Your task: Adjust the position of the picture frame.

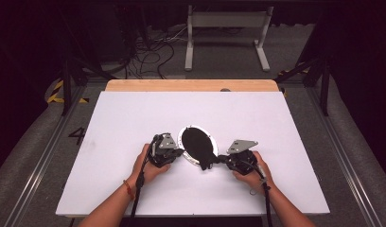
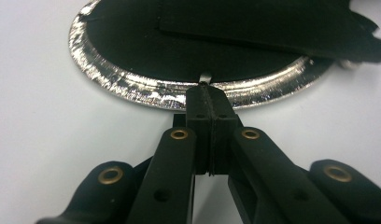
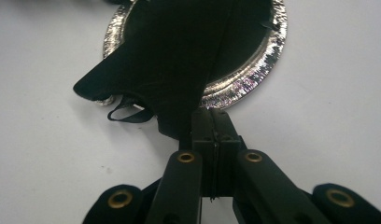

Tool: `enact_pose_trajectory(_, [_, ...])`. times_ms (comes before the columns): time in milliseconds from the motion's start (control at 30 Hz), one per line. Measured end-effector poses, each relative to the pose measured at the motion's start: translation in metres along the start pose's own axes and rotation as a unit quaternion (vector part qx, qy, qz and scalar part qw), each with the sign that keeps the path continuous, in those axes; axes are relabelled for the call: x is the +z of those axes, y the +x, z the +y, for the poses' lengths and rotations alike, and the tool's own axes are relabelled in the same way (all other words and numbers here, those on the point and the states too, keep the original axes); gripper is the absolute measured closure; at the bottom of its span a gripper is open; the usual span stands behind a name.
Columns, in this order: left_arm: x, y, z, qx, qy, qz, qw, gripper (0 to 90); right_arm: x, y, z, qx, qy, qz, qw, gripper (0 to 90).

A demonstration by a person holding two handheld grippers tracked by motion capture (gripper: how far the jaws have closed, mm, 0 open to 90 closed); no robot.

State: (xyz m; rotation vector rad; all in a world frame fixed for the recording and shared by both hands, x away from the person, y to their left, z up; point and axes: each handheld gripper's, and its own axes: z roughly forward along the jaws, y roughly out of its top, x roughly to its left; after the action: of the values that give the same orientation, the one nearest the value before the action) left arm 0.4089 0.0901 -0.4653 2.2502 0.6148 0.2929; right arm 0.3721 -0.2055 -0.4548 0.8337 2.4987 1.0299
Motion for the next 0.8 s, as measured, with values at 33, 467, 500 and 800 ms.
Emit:
enact_pose_trajectory(33, [0.0,0.0,0.0,0.0,0.0,0.0,1.0,89.9,0.0,0.0,0.0,0.0,0.0,0.0,1.0,90.0])
enact_pose_trajectory(467, [0.006,0.014,0.005,-0.018,-0.001,0.018,0.9997,90.0,0.004,0.019,0.006,-0.014,-0.003,0.025,0.9996,90.0])
enact_pose_trajectory(500, [0.006,0.014,0.005,-0.02,-0.001,0.017,0.9996,90.0,0.005,0.02,0.006,-0.015,-0.005,0.026,0.9995,90.0])
enact_pose_trajectory(800, [0.004,0.012,0.006,-0.014,0.004,0.012,0.9998,88.9,0.006,0.021,0.006,-0.013,-0.006,0.033,0.9994,90.0])
